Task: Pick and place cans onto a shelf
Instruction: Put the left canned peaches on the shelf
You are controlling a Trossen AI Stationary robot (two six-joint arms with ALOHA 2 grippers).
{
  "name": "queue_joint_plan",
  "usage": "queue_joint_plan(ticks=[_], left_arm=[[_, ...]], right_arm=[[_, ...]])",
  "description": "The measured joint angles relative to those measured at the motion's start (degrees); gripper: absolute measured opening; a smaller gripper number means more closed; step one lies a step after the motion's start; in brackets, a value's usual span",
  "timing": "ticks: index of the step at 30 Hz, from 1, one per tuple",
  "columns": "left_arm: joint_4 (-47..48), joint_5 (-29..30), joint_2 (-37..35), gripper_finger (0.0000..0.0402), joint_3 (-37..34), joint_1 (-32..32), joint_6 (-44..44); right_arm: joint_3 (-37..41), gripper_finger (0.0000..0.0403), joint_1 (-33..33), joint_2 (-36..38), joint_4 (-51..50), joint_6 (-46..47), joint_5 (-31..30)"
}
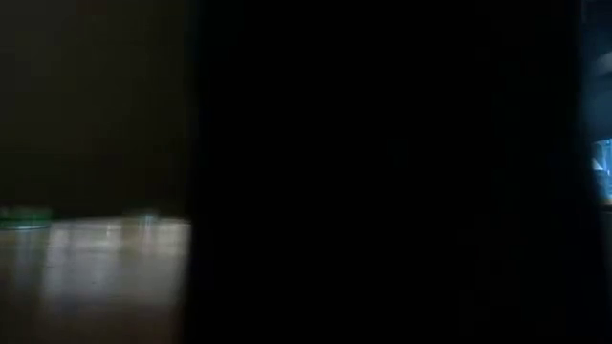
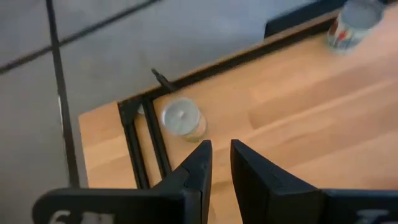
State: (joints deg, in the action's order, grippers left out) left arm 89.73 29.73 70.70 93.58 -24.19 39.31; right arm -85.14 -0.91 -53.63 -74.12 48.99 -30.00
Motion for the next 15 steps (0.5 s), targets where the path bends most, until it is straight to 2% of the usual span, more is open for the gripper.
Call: queue_joint_plan(ticks=[5,7,11,15], left_arm=[[0.4,-5.3,4.5,0.0053,0.0,-3.8,0.5],[0.2,-11.1,5.7,0.0053,0.0,-5.1,0.1],[0.2,-26.3,7.0,0.0053,-0.2,-6.1,1.5],[0.3,-34.3,6.9,0.0053,-3.7,-4.3,3.9]], right_arm=[[0.0,0.0028,0.0,0.0,0.0,0.0,0.0],[0.0,0.0028,0.0,0.0,0.0,0.0,0.0],[0.0,0.0028,0.0,0.0,0.0,-0.1,0.0],[0.0,0.0028,0.0,0.0,0.0,-0.1,0.0]])
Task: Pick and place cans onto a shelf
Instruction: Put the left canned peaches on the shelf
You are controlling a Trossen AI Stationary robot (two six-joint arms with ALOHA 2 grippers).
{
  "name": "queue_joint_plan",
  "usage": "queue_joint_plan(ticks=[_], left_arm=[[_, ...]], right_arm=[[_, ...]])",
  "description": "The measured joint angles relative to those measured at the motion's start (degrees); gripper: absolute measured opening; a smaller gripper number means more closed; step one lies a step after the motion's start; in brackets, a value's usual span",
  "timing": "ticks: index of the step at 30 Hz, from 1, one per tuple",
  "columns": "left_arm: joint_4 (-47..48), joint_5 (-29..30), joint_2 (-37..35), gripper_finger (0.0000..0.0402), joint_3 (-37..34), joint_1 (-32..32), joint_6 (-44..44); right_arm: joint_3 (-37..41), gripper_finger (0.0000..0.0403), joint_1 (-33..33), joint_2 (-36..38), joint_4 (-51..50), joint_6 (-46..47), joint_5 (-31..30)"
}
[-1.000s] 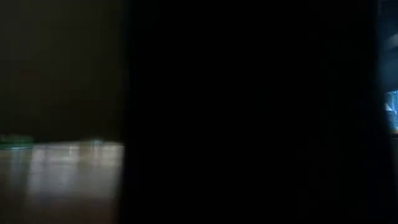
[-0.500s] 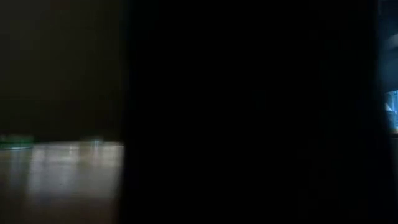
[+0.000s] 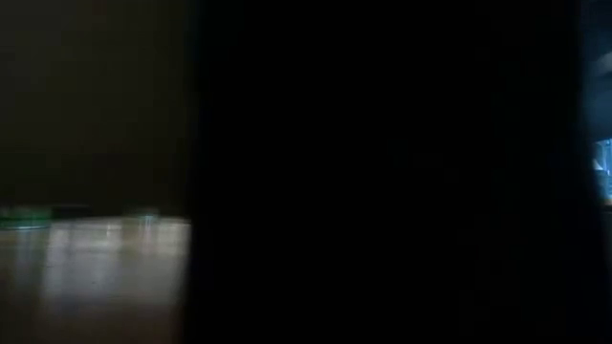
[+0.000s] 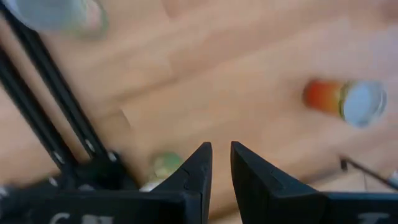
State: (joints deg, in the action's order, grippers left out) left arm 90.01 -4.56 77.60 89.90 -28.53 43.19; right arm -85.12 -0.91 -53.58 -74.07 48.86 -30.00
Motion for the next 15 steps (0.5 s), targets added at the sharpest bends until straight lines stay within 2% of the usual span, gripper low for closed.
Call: queue_joint_plan(ticks=[5,8,15], left_arm=[[-0.1,-3.0,-2.3,0.0053,-9.2,3.7,2.8],[0.1,-6.2,-4.3,0.0053,-14.4,6.0,8.2],[-0.1,-8.3,-8.6,0.0053,-24.2,11.3,20.6]], right_arm=[[0.0,0.0028,0.0,0.0,0.0,0.0,0.0],[0.0,0.0028,0.0,0.1,0.0,0.0,0.0],[0.0,0.0028,0.0,0.1,0.1,0.0,0.0]])
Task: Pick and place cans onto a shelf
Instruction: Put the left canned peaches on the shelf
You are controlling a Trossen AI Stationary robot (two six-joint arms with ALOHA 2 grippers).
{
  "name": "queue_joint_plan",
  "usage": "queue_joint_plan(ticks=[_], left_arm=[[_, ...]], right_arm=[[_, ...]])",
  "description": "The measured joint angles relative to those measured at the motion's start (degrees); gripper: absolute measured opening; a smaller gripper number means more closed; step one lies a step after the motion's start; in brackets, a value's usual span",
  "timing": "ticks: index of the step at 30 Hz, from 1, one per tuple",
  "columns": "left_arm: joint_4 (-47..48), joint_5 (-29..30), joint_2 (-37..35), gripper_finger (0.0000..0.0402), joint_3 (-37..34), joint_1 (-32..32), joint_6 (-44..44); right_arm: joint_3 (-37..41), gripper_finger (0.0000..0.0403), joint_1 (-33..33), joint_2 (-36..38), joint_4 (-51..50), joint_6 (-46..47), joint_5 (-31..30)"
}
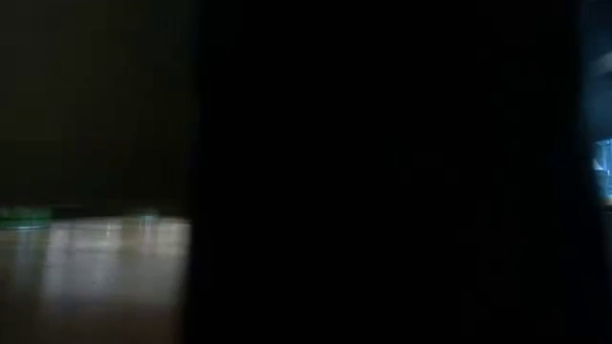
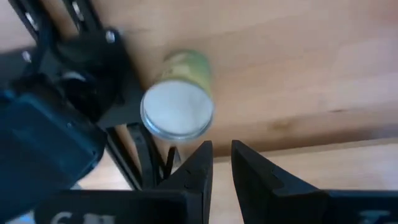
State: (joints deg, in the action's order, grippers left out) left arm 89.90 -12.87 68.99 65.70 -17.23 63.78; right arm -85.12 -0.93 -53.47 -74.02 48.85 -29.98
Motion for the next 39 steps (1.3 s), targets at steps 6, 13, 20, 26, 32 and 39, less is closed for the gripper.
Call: queue_joint_plan(ticks=[6,13,20,26,32,39], left_arm=[[-1.4,0.0,-0.6,0.0053,-4.9,3.2,0.8],[-11.2,0.1,-0.5,0.0053,-10.7,6.5,4.9],[-14.1,0.5,-0.5,0.0053,-13.8,9.6,6.6],[-14.1,2.3,-0.5,0.0053,-13.8,11.8,8.2],[-14.1,4.4,-0.3,0.0053,-13.8,13.7,9.8],[-14.1,5.3,-0.3,0.0053,-13.8,14.7,11.2]], right_arm=[[0.0,0.0028,0.0,0.0,0.0,0.0,0.0],[0.0,0.0028,0.0,0.0,0.0,0.0,0.0],[0.0,0.0028,0.0,0.0,0.5,0.0,0.0],[0.0,0.0028,0.0,0.0,1.1,0.0,0.0],[0.0,0.0028,0.0,0.0,1.2,0.0,0.0],[0.0,0.0028,0.0,0.0,1.4,0.0,0.1]])
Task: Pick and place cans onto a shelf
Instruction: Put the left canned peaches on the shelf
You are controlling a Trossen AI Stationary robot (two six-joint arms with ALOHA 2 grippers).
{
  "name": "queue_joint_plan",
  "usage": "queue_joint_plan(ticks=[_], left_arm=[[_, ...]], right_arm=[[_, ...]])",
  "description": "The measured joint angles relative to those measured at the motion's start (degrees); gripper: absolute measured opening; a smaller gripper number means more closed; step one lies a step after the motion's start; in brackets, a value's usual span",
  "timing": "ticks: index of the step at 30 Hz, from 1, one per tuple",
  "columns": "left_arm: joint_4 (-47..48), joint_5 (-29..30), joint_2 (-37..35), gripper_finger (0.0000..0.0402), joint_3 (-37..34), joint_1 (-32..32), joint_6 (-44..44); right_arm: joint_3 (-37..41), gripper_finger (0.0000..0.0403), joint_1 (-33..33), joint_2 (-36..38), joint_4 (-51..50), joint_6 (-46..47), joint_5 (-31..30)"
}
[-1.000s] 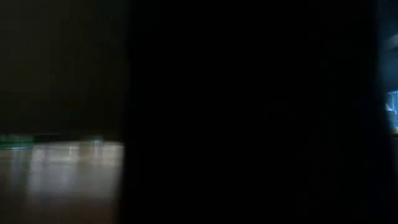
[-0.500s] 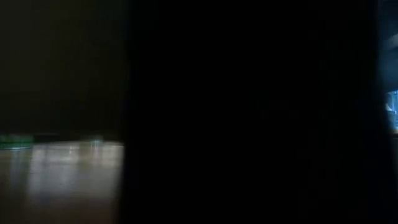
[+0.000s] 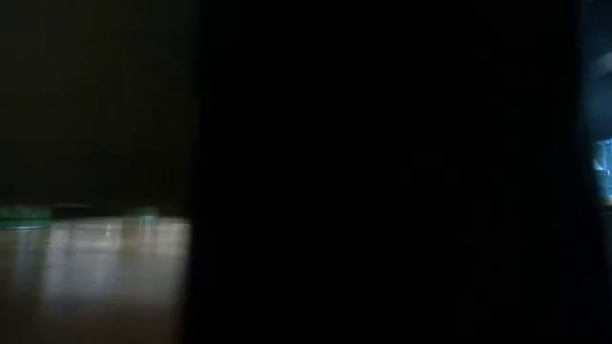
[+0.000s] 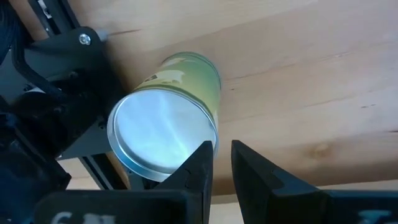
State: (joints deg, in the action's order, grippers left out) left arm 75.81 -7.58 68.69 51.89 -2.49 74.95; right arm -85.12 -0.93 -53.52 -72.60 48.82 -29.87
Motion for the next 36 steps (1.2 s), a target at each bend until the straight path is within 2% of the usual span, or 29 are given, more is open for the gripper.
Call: queue_joint_plan(ticks=[8,20,27,33,36], left_arm=[[-0.6,-1.0,0.0,0.0053,-4.0,0.3,1.4],[-1.2,0.1,-0.1,0.0051,-4.5,0.3,-1.1],[-1.6,0.1,-0.1,0.0007,-4.5,0.3,-1.8],[-2.1,-1.8,-0.1,0.0002,-4.6,0.2,-4.8],[-1.8,-2.4,-0.2,0.0001,-4.0,0.3,-9.6]], right_arm=[[0.0,0.0028,0.0,0.0,0.0,0.0,0.1],[0.0,0.0028,0.0,0.0,0.0,0.0,0.1],[0.0,0.0028,0.0,0.0,0.0,0.0,0.1],[0.0,0.0028,0.0,0.0,0.0,0.0,0.1],[0.0,0.0028,0.0,0.0,0.0,0.0,0.1]])
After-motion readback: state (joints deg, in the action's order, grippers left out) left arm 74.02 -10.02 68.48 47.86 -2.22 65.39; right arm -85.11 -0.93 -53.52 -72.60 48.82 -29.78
